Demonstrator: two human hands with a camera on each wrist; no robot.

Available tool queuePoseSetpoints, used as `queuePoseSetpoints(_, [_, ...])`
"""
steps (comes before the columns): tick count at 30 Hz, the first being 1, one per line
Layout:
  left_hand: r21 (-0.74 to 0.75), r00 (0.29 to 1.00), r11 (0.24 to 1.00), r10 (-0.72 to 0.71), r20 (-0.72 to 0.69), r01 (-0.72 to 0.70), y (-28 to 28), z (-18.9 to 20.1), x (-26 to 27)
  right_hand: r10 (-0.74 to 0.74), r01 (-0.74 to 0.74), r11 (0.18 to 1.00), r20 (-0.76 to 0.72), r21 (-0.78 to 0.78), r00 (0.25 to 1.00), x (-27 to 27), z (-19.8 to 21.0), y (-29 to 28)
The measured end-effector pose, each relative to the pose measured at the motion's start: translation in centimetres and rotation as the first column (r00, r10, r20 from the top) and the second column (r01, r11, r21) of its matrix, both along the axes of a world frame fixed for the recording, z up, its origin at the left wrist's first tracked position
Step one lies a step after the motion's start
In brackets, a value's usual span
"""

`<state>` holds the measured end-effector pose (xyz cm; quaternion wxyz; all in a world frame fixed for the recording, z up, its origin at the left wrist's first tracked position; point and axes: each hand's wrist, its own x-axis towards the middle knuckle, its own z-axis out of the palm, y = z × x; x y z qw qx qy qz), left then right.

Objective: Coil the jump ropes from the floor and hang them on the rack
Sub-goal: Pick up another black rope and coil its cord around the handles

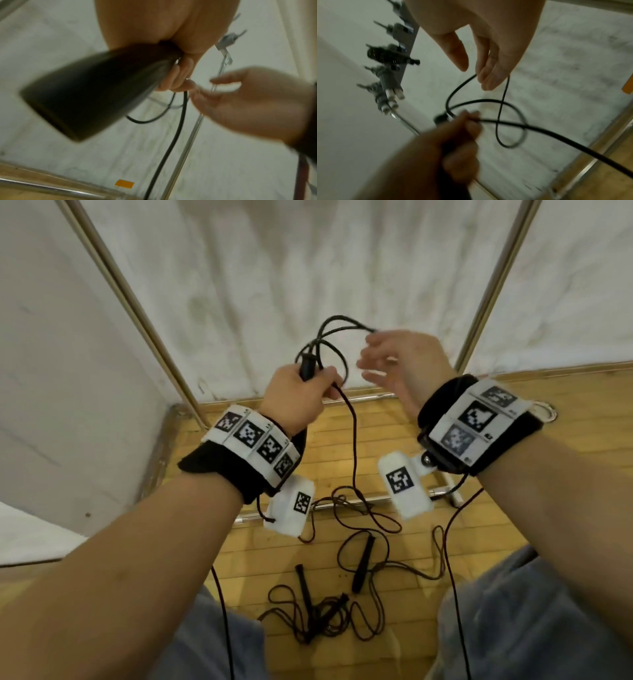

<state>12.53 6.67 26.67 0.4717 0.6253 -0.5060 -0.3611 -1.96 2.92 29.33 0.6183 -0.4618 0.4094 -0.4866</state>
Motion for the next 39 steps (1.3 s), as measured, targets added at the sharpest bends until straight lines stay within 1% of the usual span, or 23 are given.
queuePoseSetpoints(1, [-0.024,0.997,1.0,0.007,-0.079,-0.009,-0.1,0.4,0.2,0.088,-0.087,0.996,-0.122,0.013,0.989,0.2,-0.8,0.4])
queuePoseSetpoints(2, [-0.047,0.988,0.999,0.002,-0.154,-0.009,-0.2,0.8,0.4,0.204,-0.202,0.979,-0.259,0.032,0.944,0.4,-1.6,0.8])
queuePoseSetpoints(3, [-0.064,0.976,0.998,-0.001,-0.219,-0.013,-0.3,1.1,0.6,0.314,-0.315,0.947,-0.38,0.059,0.87,0.6,-2.5,1.3])
queuePoseSetpoints(5, [-0.092,0.947,0.994,0.022,-0.319,-0.054,-0.6,1.9,1.1,0.445,-0.462,0.88,-0.531,0.111,0.721,0.7,-4.2,2.4])
queuePoseSetpoints(6, [-0.11,0.928,0.99,0.041,-0.371,-0.088,-0.8,2.3,1.6,0.472,-0.503,0.855,-0.598,0.13,0.648,0.6,-5.1,2.7])
queuePoseSetpoints(9, [-0.145,0.855,0.968,0.105,-0.507,-0.205,-1.3,3.4,3.6,0.431,-0.591,0.787,-0.843,0.177,0.322,0.0,-6.7,3.1])
queuePoseSetpoints(10, [-0.149,0.843,0.961,0.125,-0.524,-0.234,-1.4,3.5,4.3,0.414,-0.593,0.785,-0.863,0.177,0.29,-0.3,-6.8,3.1])
queuePoseSetpoints(11, [-0.14,0.84,0.957,0.145,-0.523,-0.252,-1.4,3.5,4.9,0.415,-0.58,0.797,-0.85,0.169,0.324,-0.5,-6.7,3.0])
queuePoseSetpoints(13, [-0.073,0.869,0.964,0.195,-0.455,-0.254,-1.2,2.9,5.3,0.391,-0.502,0.858,-0.771,0.107,0.503,-0.9,-5.7,2.4])
queuePoseSetpoints(14, [-0.023,0.902,0.973,0.205,-0.379,-0.231,-1.0,2.4,5.1,0.351,-0.447,0.892,-0.723,0.066,0.595,-1.0,-5.0,2.2])
queuePoseSetpoints(16, [0.078,0.978,0.993,0.104,-0.18,-0.091,-0.5,1.3,4.3,0.261,-0.356,0.934,-0.639,-0.021,0.723,-1.2,-3.8,1.6])
queuePoseSetpoints(17, [0.133,0.996,0.991,-0.005,-0.086,0.016,-0.3,0.7,3.6,0.219,-0.331,0.941,-0.623,-0.068,0.751,-1.2,-3.3,1.4])
queuePoseSetpoints(18, [0.195,0.992,0.972,-0.129,-0.007,0.128,0.0,0.3,2.9,0.176,-0.311,0.943,-0.621,-0.116,0.764,-1.1,-2.9,1.3])
queuePoseSetpoints(20, [0.302,0.918,0.901,-0.367,0.152,0.31,0.5,-0.5,1.5,0.088,-0.267,0.94,-0.603,-0.214,0.793,-0.7,-2.5,1.1])
queuePoseSetpoints(21, [0.319,0.869,0.872,-0.447,0.212,0.371,0.7,-0.8,0.7,0.048,-0.239,0.937,-0.583,-0.255,0.811,-0.6,-2.3,1.0])
queuePoseSetpoints(22, [0.309,0.846,0.862,-0.479,0.233,0.402,0.9,-1.2,0.1,0.016,-0.209,0.936,-0.557,-0.285,0.83,-0.5,-2.2,0.9])
queuePoseSetpoints(23, [0.295,0.854,0.87,-0.466,0.233,0.394,0.9,-1.4,-0.3,-0.015,-0.169,0.938,-0.525,-0.302,0.851,-0.5,-2.2,0.8])
queuePoseSetpoints(26, [0.277,0.915,0.933,-0.305,0.264,0.23,0.5,-1.9,0.0,-0.181,0.032,0.945,-0.439,-0.324,0.88,-1.4,-1.7,-0.2])
queuePoseSetpoints(29, [0.347,0.892,0.931,-0.248,0.378,0.112,-0.2,-2.5,1.3,-0.364,0.248,0.911,-0.364,-0.329,0.857,-3.3,-0.8,-1.5])
queuePoseSetpoints(32, [0.437,0.851,0.898,-0.268,0.452,0.051,-0.5,-3.0,2.4,-0.465,0.372,0.873,-0.305,-0.316,0.831,-5.0,-0.1,-2.3])
queuePoseSetpoints(35, [0.419,0.897,0.908,-0.202,0.392,0.022,-1.0,-3.0,2.9,-0.513,0.425,0.848,-0.288,-0.317,0.809,-6.1,0.4,-2.8])
queuePoseSetpoints(37, [0.316,0.94,0.946,-0.044,0.337,-0.069,-1.4,-2.6,3.3,-0.532,0.442,0.835,-0.277,-0.328,0.8,-6.6,0.6,-3.0])
queuePoseSetpoints(39, [0.232,0.972,0.964,0.077,0.221,-0.13,-1.7,-2.1,3.6,-0.534,0.435,0.832,-0.283,-0.345,0.797,-6.7,0.6,-3.1])
